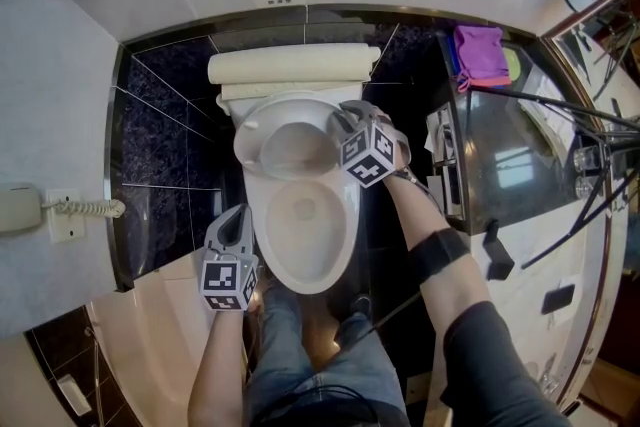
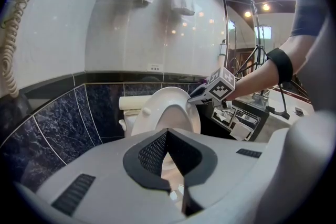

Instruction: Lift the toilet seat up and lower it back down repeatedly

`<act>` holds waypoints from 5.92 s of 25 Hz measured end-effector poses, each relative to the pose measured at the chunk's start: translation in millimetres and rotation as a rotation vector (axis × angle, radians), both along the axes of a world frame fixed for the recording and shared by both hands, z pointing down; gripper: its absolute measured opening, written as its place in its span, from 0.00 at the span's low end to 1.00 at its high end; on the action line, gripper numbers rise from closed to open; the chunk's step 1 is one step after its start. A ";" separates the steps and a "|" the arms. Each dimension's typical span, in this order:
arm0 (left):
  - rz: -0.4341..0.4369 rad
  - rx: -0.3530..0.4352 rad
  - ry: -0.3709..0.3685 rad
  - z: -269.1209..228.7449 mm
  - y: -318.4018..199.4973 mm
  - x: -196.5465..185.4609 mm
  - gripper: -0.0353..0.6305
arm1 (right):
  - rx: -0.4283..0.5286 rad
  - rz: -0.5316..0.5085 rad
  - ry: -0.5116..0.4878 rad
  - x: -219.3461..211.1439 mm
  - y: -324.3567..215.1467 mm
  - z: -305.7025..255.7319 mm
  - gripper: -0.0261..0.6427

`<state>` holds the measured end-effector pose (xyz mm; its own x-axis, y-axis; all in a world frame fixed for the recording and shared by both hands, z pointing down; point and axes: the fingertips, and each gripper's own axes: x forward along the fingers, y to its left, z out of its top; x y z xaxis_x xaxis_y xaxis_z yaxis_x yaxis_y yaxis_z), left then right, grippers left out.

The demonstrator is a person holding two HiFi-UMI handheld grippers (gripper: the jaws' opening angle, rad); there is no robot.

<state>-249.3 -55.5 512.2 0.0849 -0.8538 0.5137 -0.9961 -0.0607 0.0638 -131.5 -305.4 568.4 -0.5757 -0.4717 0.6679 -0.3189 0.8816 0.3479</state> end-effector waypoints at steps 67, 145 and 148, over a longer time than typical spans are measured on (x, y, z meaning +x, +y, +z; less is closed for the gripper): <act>0.000 -0.370 0.117 208.6 208.1 159.6 0.05 | 0.017 -0.162 0.175 181.8 351.8 113.2 0.08; -0.109 0.143 -0.001 -186.7 176.0 55.5 0.05 | -0.089 0.265 -0.328 184.7 302.4 -188.8 0.08; -0.101 0.145 -0.019 -190.0 174.2 58.0 0.05 | -0.088 0.259 -0.329 183.7 301.1 -191.0 0.08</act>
<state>-191.3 118.7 322.3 -0.0139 -0.9228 0.3849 -0.9985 0.0329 0.0430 52.1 -4.3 377.4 -0.6351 -0.5782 0.5123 -0.6149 0.7798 0.1178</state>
